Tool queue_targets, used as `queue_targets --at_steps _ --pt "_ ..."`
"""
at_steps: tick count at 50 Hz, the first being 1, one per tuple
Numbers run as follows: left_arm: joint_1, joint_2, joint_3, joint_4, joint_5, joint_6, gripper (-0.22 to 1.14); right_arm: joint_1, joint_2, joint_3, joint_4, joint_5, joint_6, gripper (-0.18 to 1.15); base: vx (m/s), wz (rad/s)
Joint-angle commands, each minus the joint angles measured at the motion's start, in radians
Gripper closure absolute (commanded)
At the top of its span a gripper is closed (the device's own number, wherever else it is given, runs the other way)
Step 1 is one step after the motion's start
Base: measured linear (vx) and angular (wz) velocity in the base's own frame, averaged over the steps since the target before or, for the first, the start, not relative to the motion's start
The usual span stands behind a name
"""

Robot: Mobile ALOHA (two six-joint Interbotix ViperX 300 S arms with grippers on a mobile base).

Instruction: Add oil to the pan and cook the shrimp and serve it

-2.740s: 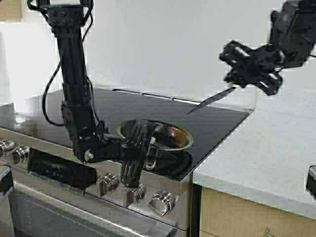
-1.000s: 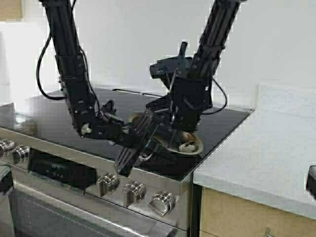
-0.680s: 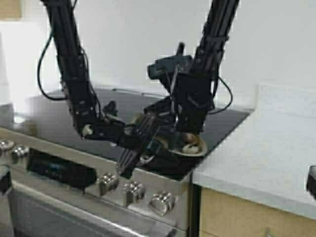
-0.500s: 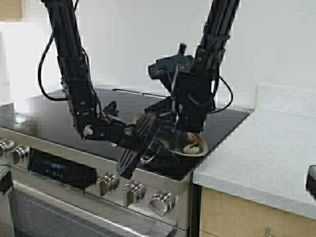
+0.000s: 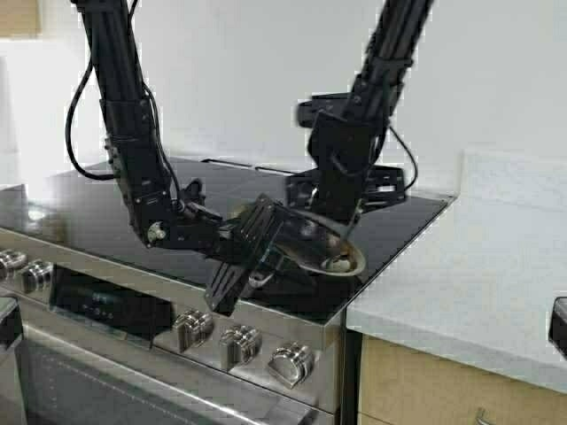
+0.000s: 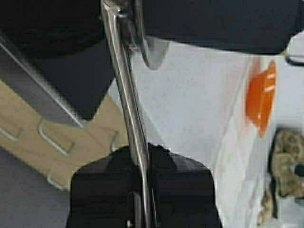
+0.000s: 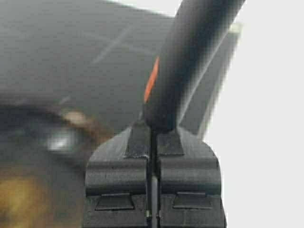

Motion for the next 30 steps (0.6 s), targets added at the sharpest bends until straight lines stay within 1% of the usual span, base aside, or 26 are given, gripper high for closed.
queue_targets --at_steps 1,10,16,30 --pt "0.011 -0.035 -0.014 -0.006 -0.023 0.006 0.88 -0.038 -0.034 -0.037 0.025 -0.005 -0.003 0.9 0.0 0.0" --pt "0.011 -0.037 -0.014 -0.006 -0.025 0.006 0.88 -0.081 -0.032 -0.061 0.026 -0.003 -0.003 0.9 0.0 0.0" --pt "0.011 -0.035 -0.015 -0.005 -0.025 0.006 0.88 -0.081 -0.037 -0.081 0.012 -0.003 -0.003 0.9 0.0 0.0" --pt "0.011 -0.025 -0.025 -0.006 -0.025 0.006 0.88 -0.072 -0.094 -0.101 -0.069 0.028 -0.005 0.9 0.0 0.0"
